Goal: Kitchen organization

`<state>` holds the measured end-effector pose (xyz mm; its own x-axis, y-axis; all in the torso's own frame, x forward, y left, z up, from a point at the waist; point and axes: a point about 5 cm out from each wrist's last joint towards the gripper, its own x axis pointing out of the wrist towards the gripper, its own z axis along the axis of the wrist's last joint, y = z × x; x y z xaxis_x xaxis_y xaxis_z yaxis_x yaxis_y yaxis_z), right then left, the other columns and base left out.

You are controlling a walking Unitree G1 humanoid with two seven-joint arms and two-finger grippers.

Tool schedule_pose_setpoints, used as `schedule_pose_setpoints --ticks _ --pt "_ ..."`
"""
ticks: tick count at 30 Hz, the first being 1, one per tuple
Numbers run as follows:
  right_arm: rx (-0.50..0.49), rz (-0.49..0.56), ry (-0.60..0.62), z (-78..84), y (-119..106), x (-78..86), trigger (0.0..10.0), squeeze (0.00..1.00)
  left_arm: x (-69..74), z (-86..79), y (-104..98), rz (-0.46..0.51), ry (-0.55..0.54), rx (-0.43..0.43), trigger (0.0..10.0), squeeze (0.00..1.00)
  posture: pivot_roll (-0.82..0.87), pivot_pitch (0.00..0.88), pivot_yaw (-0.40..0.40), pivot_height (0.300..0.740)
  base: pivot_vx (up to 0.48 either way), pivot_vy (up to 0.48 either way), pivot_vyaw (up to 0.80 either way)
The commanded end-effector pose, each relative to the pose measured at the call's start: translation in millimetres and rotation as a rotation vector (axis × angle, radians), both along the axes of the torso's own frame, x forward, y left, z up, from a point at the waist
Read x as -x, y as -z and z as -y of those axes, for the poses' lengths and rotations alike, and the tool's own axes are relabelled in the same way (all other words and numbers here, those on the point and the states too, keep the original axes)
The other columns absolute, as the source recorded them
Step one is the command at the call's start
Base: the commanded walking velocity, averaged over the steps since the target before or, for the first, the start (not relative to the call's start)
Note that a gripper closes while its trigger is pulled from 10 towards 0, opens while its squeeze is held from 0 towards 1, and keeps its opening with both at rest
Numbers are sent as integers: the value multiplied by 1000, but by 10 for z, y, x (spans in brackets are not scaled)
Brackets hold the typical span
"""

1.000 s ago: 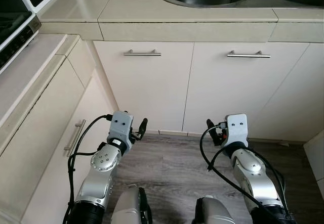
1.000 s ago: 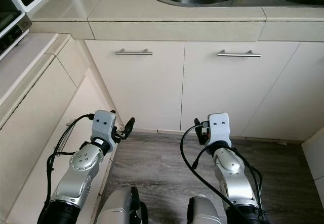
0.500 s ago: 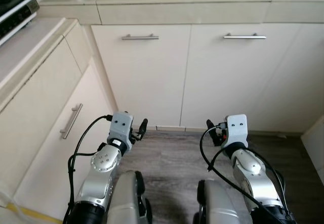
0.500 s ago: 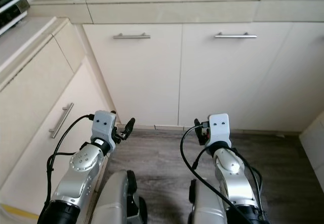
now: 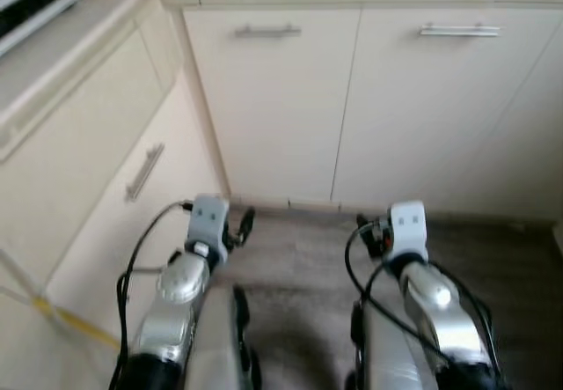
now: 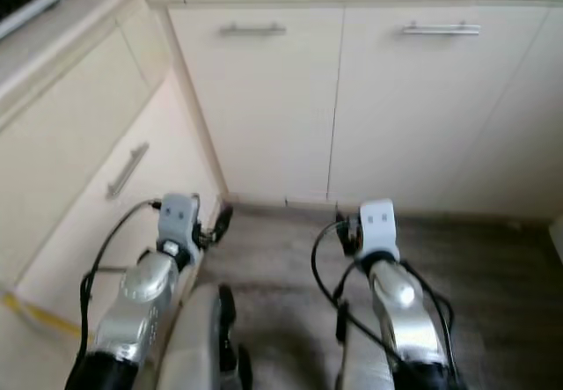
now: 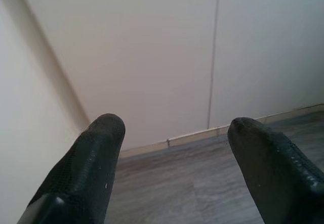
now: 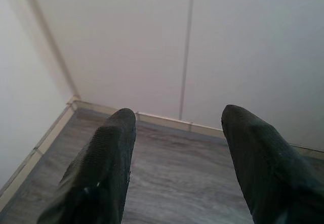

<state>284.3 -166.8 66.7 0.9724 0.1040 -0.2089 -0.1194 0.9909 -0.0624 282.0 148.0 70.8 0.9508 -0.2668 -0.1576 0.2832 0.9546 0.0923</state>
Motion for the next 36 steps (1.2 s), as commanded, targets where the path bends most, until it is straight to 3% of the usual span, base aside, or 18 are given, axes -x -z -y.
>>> schedule_pose_setpoints --ticks 1,12,36 --pt "2 -4 3 5 -9 -17 10000 0 -20 21 -35 10 12 0 10000 0 -86 78 53 671 0 0 0" --pt "3 -4 9 13 -14 -28 10000 0 -31 24 -40 12 10 3 10000 0 -86 80 51 740 0 0 0" --pt "0 -4 15 20 -12 -34 10000 0 -31 19 -48 18 8 16 10000 0 -86 80 50 740 0 0 0"
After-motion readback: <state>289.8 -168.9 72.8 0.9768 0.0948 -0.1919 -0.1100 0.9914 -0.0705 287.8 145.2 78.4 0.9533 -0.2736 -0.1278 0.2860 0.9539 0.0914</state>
